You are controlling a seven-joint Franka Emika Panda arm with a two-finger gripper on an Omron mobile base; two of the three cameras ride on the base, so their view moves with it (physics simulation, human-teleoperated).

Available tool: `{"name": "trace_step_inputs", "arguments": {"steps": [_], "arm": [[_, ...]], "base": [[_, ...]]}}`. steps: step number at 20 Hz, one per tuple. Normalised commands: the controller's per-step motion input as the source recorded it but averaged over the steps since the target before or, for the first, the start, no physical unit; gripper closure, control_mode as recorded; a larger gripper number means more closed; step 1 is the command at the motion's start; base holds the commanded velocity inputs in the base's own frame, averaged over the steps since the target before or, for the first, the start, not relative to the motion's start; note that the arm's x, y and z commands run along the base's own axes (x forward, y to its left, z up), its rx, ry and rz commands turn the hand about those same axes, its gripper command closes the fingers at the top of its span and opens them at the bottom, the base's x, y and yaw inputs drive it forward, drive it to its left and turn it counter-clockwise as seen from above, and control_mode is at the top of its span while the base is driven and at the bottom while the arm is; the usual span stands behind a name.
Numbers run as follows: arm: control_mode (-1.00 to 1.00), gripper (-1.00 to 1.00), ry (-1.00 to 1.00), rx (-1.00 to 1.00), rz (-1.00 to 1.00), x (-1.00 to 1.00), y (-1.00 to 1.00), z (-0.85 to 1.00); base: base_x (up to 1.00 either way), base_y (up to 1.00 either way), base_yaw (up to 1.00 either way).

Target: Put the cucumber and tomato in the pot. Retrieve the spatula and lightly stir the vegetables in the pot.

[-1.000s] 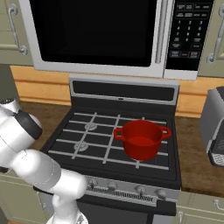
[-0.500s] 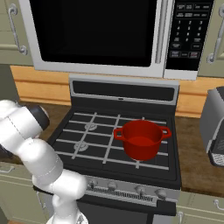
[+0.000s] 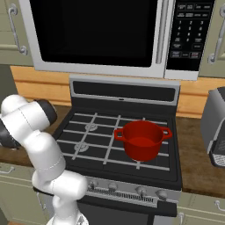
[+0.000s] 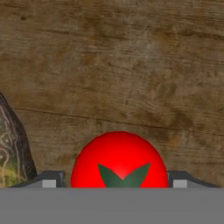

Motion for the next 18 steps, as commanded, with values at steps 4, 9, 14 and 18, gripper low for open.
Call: {"name": "trace_step_inputs", "arguments": {"steps": [4,9,14,18], "arm": [[-1.00,1.00,0.00,0.00,0.00,0.00,0.00,-0.11],[-1.00,1.00,0.00,0.01,0.00,0.00,-0.16,-0.11],[-1.00,1.00,-0.05,0.02,-0.02,-0.37,-0.23,0.11],[-1.00,1.00,-0.08,0.03,-0.02,-0.71,-0.49,0.58]], "base": [[0.00,0.00,0.00],[0.00,0.00,0.00],[0.00,0.00,0.00],[0.00,0.00,0.00]]}}
